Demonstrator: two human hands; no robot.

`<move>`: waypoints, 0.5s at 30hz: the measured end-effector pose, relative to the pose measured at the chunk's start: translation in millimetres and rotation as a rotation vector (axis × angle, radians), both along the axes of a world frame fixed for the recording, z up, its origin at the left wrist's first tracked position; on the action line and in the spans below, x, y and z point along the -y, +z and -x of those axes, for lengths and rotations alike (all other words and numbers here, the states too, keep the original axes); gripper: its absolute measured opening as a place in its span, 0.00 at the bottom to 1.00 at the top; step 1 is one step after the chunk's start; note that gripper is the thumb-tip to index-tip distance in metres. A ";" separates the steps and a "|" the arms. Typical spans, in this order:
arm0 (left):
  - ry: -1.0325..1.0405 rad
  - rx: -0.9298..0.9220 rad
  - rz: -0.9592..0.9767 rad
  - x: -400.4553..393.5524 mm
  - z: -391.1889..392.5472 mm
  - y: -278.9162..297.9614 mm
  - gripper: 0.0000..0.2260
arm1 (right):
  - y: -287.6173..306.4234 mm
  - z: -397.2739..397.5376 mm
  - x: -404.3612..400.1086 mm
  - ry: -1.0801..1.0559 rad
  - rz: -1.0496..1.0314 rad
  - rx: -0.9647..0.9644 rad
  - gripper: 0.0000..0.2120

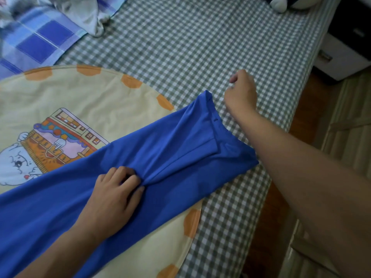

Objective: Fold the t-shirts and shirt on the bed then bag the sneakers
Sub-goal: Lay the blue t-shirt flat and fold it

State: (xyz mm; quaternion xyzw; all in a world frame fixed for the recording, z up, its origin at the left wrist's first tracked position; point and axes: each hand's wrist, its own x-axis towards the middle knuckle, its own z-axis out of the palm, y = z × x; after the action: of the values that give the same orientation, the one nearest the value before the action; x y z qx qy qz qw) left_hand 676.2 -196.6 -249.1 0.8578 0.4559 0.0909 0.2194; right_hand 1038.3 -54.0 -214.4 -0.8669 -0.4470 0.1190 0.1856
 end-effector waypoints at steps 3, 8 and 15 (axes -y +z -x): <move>0.035 -0.040 0.012 0.4 -5.6 -0.5 0.14 | 22.2 15.5 46.6 0.000 0.128 -0.095 0.10; 0.078 -0.128 0.006 7.1 -12.0 0.0 0.16 | 22.9 49.0 107.9 -0.117 0.529 -0.365 0.17; 0.060 -0.225 0.039 5.9 -14.4 12.8 0.24 | 23.3 84.7 126.4 -0.298 -0.122 -0.486 0.10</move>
State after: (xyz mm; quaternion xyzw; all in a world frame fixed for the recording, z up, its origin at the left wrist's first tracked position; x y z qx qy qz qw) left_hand 690.6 -202.5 -236.2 0.8442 0.5046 -0.0082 0.1808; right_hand 953.6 -180.4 -191.1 -0.8562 -0.2636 0.2678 0.3545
